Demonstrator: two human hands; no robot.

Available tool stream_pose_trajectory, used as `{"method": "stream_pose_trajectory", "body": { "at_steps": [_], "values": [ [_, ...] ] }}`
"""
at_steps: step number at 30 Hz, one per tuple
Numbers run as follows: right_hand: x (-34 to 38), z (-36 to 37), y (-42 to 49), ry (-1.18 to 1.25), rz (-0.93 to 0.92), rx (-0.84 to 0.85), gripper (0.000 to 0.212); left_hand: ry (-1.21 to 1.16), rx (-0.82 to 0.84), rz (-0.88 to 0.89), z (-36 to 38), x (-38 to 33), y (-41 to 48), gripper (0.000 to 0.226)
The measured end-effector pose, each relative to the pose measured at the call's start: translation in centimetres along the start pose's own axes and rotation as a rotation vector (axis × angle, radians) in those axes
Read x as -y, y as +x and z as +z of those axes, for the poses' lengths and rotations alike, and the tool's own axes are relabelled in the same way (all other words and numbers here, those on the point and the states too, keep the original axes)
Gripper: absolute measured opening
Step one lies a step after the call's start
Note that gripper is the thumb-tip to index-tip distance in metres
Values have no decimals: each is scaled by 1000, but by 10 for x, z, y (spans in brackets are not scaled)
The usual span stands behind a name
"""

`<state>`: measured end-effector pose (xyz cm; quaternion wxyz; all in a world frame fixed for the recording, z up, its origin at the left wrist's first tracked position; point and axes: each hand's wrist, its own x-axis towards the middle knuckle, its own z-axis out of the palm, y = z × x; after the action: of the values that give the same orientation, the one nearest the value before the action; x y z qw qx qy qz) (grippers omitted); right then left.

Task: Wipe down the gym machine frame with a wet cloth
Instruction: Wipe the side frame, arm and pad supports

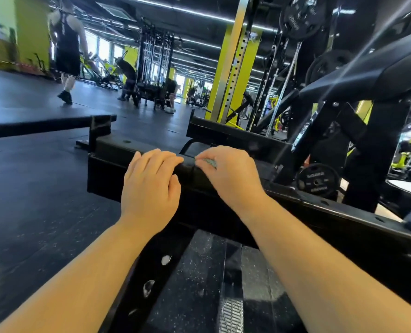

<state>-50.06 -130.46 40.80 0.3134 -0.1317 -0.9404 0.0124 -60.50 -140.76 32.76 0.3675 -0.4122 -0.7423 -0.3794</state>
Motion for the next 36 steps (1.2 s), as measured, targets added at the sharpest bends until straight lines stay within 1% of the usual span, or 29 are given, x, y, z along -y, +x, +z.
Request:
{"method": "stream_pose_trajectory", "body": {
  "at_steps": [2, 4, 7, 10, 13, 14, 16, 19, 20, 21, 22, 23, 25, 26, 27, 28, 30, 31, 32, 33, 34, 36],
  "values": [
    [-11, -10, -12, 52, -37, 25, 23, -27, 19, -2, -1, 3, -2, 47],
    [-33, -24, -29, 69, -56, 1, 19, -54, 27, -16, 1, 4, -7, 49],
    [-52, -39, -50, 69, 2, -71, 14, -57, 28, -18, 3, 1, -14, 51],
    [-34, -27, -34, 22, 9, -123, 16, -66, 44, -28, 3, -1, -14, 52],
    [-1, 6, -16, 19, -26, -172, 20, -66, 64, -55, 3, -1, -21, 55],
    [3, 14, -14, 33, -51, -191, 19, -62, 63, -65, 3, -1, -24, 56],
    [-4, 21, -22, 8, -159, -219, 20, -53, 61, -83, 6, -3, -31, 56],
    [-38, 9, -49, -45, -368, -226, 22, -38, 46, -80, 14, -8, -42, 55],
    [-47, 3, -57, -60, -404, -212, 22, -30, 46, -78, 17, -10, -45, 55],
    [-52, -7, -64, -38, -385, -203, 18, -27, 49, -77, 18, -11, -46, 55],
    [-55, -15, -68, 56, -307, -190, 15, -32, 51, -74, 18, -11, -47, 54],
    [-53, -26, -66, 208, -185, -186, 16, -42, 45, -72, 17, -11, -45, 53],
    [-40, -38, -51, 690, 112, -195, 14, -60, 30, -78, 14, -10, -41, 52],
    [-37, -38, -39, 855, 249, -208, 9, -66, 25, -82, 13, -10, -39, 52],
    [-33, -38, -28, 886, 335, -196, 6, -70, 20, -87, 12, -10, -38, 51],
    [-28, -35, -17, 813, 376, -149, 4, -73, 15, -90, 11, -11, -38, 51],
    [-28, -23, -7, 474, 309, -50, 6, -76, 3, -93, 9, -11, -37, 50],
    [-30, -20, -6, 279, 228, -62, 8, -79, -4, -94, 8, -12, -35, 50],
    [-33, -19, -6, 136, 134, -120, 12, -81, -10, -91, 7, -13, -34, 49],
    [-34, -19, -7, 73, 31, -179, 18, -81, -18, -86, 7, -14, -32, 48],
    [-34, -20, -9, 71, -35, -179, 22, -81, -27, -78, 7, -15, -30, 47],
    [-30, -17, -14, 28, -109, -37, 30, -91, -42, -67, 7, -18, -26, 46]
  ]
}}
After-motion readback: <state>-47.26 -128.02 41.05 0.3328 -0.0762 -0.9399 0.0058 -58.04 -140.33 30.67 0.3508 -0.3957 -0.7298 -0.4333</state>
